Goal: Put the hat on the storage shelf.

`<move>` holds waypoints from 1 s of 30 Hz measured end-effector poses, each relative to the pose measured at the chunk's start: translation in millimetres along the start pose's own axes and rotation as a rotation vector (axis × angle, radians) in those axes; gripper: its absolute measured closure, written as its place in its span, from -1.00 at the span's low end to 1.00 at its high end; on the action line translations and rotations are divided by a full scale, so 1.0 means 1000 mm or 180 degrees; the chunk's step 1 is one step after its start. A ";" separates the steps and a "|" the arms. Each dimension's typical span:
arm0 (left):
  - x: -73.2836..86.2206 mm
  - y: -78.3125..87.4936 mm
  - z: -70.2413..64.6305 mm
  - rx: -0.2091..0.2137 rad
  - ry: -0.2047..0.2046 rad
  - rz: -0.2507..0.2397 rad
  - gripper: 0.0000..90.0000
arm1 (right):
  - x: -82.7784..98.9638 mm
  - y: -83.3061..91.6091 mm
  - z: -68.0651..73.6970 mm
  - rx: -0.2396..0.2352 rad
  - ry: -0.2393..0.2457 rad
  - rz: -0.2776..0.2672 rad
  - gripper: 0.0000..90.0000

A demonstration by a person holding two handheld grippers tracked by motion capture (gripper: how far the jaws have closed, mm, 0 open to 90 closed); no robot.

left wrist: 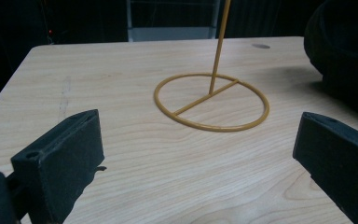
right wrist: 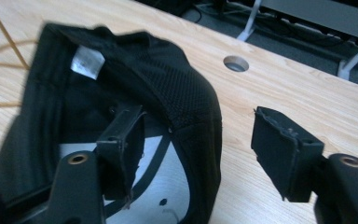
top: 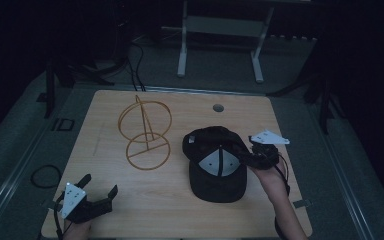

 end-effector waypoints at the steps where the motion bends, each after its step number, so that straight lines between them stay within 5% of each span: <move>1: 0.000 0.000 0.000 -0.0003 0.0014 0.0000 -0.95 | 0.001 -0.006 0.001 0.0025 0.0022 0.0038 -0.22; 13: 0.001 -0.002 0.001 -0.0020 0.0008 0.0051 -0.95 | 0.007 -0.046 0.001 -0.0056 0.0109 0.0357 0.02; 18: 0.003 -0.004 0.001 -0.0075 -0.0019 0.0117 -0.95 | 0.008 -0.055 0.002 -0.0013 0.0195 0.0564 0.97; 26: 0.004 -0.005 0.000 -0.0086 -0.0045 0.0198 -0.95 | -0.003 -0.048 0.003 0.0100 0.0060 0.0402 0.99; 30: 0.004 -0.006 -0.004 0.0012 -0.0017 0.0295 -0.95 | -0.016 -0.039 0.005 0.0112 0.0047 0.0296 0.99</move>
Point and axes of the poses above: each handheld gripper's, and its own axes: y roughly backward along the jaws, x roughly out of its underside, z roughly to its left, the point moved 3 cm from there along -y, roughly forward along the jaws, and after that the axes turned 13 degrees about y, right-handed, at the moved point
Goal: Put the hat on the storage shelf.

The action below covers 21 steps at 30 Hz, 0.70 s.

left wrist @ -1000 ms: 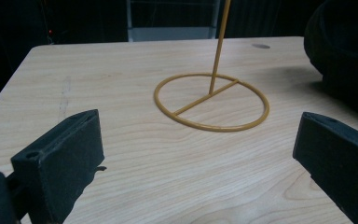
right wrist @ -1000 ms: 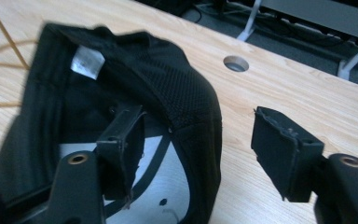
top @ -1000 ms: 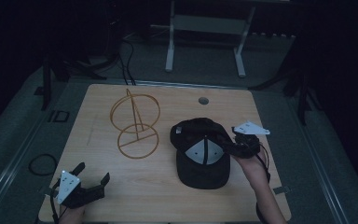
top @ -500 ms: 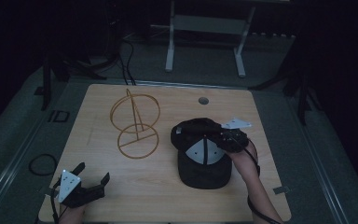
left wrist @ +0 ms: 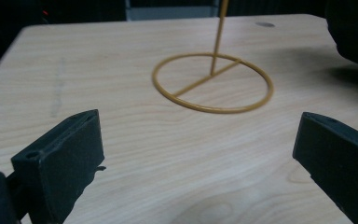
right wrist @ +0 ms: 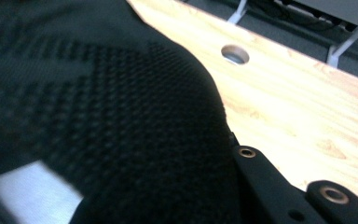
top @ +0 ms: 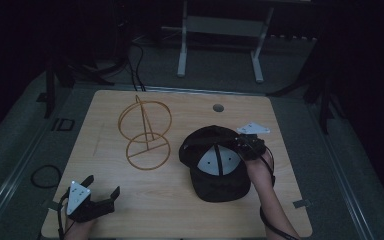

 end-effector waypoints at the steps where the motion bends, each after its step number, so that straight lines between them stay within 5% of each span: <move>1: 0.000 0.000 -0.002 0.0009 -0.0006 0.0021 -0.95 | -0.004 0.004 0.000 -0.0008 0.0007 -0.0044 0.99; 6: -0.004 0.001 -0.011 0.0085 -0.0031 0.0211 -0.95 | -0.021 0.019 0.001 0.0011 0.0029 -0.0202 0.99; 9: -0.005 0.000 -0.015 0.0157 0.0067 0.0314 -0.89 | -0.032 0.029 0.001 0.0055 0.0049 -0.0314 0.99; 12: -0.002 -0.002 -0.025 0.0217 -0.0064 0.0401 -0.88 | -0.041 0.038 0.001 0.0085 0.0077 -0.0407 0.99; 21: -0.010 -0.005 -0.068 0.0544 -0.0163 0.0311 -0.84 | -0.062 0.063 -0.003 0.0147 0.0162 -0.0564 0.99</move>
Point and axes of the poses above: each handheld gripper's, and its own axes: y roughly backward along the jaws, x roughly out of its underside, z roughly to its left, the point moved 3 cm from there along -y, roughly forward along the jaws, and after that the axes turned 13 degrees about y, right-handed, at the moved point
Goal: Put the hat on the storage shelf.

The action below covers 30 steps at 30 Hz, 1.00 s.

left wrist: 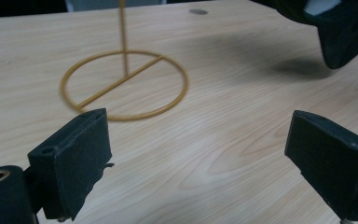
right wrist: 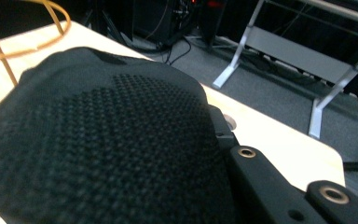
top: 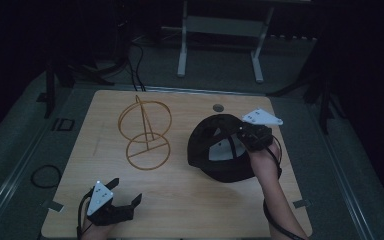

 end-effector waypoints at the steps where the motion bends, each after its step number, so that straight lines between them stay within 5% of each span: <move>1: -0.001 -0.001 -0.003 0.0034 0.0031 -0.0006 -0.84 | -0.003 0.003 0.000 0.0011 0.0010 -0.0024 0.99; 5: -0.011 -0.004 -0.017 0.0230 0.0126 -0.0042 -0.76 | -0.013 0.017 0.000 0.0000 0.0021 -0.0151 0.99; 12: -0.036 -0.016 -0.050 0.0474 -0.0093 -0.0031 -0.73 | -0.027 0.032 0.006 -0.0011 0.0113 -0.0285 0.99; 26: -0.076 -0.056 -0.096 0.0718 -0.0290 -0.0100 -0.73 | -0.024 0.045 0.019 -0.0140 0.0103 -0.0445 0.99; 30: -0.090 -0.065 -0.105 0.0701 -0.0363 -0.0141 -0.71 | -0.022 0.045 0.021 -0.0187 0.0113 -0.0451 0.99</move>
Point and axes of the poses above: each handheld gripper's, and its own axes: y roughly backward along the jaws, x roughly out of its underside, z roughly to its left, the point moved 3 cm from there along -y, roughly forward along the jaws, and after that the axes turned 13 degrees about y, right-handed, at the moved point
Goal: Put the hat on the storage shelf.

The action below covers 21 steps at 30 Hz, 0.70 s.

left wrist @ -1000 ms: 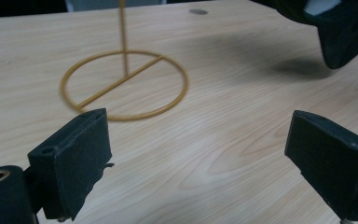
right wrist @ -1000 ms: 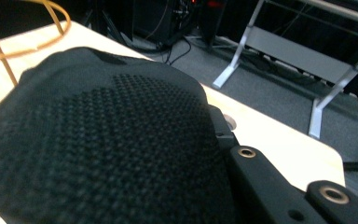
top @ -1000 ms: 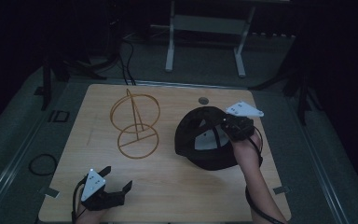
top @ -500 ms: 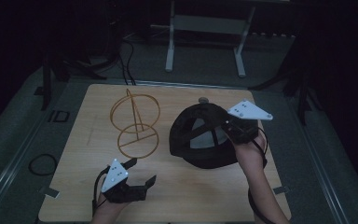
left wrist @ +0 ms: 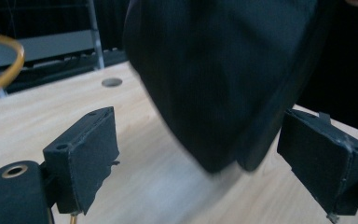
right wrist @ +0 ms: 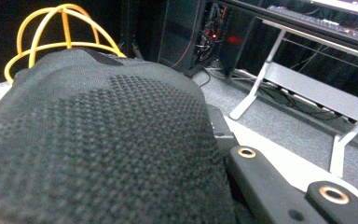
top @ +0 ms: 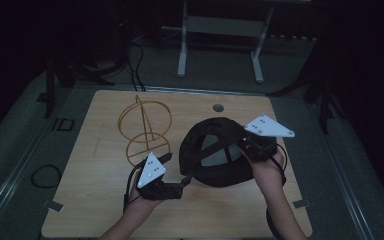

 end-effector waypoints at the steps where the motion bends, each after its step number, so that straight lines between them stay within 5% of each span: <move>1: -0.002 -0.002 0.000 0.0004 -0.0001 0.0010 -0.70 | 0.001 0.000 0.001 -0.0006 0.0007 -0.0002 0.99; 13: -0.019 -0.028 0.003 0.0048 0.0039 0.0023 -0.52 | 0.002 0.005 0.007 -0.0131 0.0079 -0.0071 0.99; 19: -0.024 -0.031 0.002 0.0060 0.0038 -0.0006 -0.05 | 0.005 0.007 0.009 -0.0176 0.0042 -0.0113 0.99; 21: -0.025 -0.033 0.002 -0.0055 0.0036 -0.0006 0.10 | 0.007 0.007 0.011 -0.0183 0.0048 -0.0117 0.99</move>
Point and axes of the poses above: each handheld gripper's, and its own axes: y roughly backward along the jaws, x roughly out of its underside, z roughly to its left, the point moved 3 cm from there along -y, roughly forward along the jaws, and after that the axes turned 13 degrees about y, right-handed, at the moved point
